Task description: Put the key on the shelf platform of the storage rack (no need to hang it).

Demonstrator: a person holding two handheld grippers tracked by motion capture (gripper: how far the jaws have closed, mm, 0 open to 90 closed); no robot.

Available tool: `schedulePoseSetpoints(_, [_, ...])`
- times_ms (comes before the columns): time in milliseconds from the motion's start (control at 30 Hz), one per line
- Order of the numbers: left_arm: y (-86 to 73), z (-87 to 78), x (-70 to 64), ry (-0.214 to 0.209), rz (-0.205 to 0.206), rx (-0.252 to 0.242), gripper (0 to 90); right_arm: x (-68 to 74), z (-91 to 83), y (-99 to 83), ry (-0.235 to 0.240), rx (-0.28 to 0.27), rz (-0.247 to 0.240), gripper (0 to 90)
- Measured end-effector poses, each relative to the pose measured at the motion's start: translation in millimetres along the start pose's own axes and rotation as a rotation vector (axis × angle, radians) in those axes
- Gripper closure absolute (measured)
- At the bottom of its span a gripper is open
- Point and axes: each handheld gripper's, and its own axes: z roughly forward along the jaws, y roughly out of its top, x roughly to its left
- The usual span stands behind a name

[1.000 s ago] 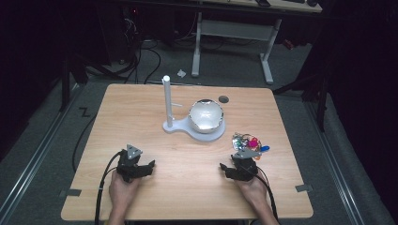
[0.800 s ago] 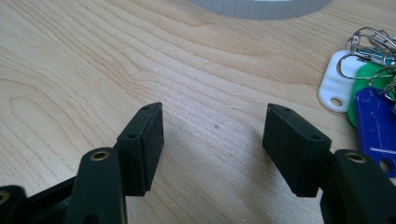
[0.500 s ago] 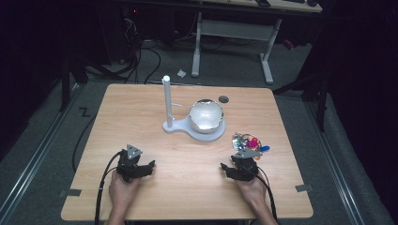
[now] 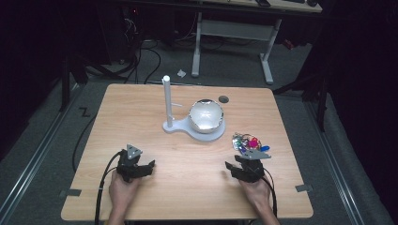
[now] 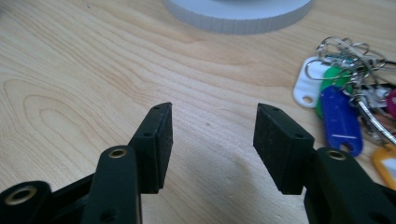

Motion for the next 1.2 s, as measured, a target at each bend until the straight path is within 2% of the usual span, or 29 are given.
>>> schedulePoseSetpoints(100, [0.0, 0.0, 0.0, 0.000, 0.000, 0.000, 22.8, -2.1, -7.3, 0.5, -0.004, -0.017, 0.020, 50.1])
schedulePoseSetpoints(300, [0.0, 0.0, 0.0, 0.000, 0.000, 0.000, 22.8, -9.6, -17.8, -0.1, -0.023, -0.031, 0.026, 54.0])
schedulePoseSetpoints(533, [-0.1, 0.0, 0.1, -0.001, 0.000, 0.000, 22.7, -26.5, -34.1, 0.6, -0.056, -0.054, 0.047, 61.8])
schedulePoseSetpoints(767, [0.0, 0.0, 0.1, -0.001, -0.001, 0.000, 22.8, -44.5, -36.5, 0.5, -0.061, -0.054, 0.089, 66.0])
schedulePoseSetpoints(933, [0.0, -0.1, 0.1, 0.000, 0.000, 0.001, 22.7, -54.9, -33.8, 4.8, -0.080, -0.044, 0.098, 67.5])
schedulePoseSetpoints(1100, [0.0, 0.0, 0.1, -0.001, 0.000, 0.000, 22.7, -62.7, -28.8, 9.9, -0.076, -0.031, 0.117, 68.6])
schedulePoseSetpoints(1200, [0.0, -0.1, 0.0, 0.000, 0.000, 0.001, 22.7, -65.4, -24.2, 13.8, -0.074, -0.025, 0.110, 69.6])
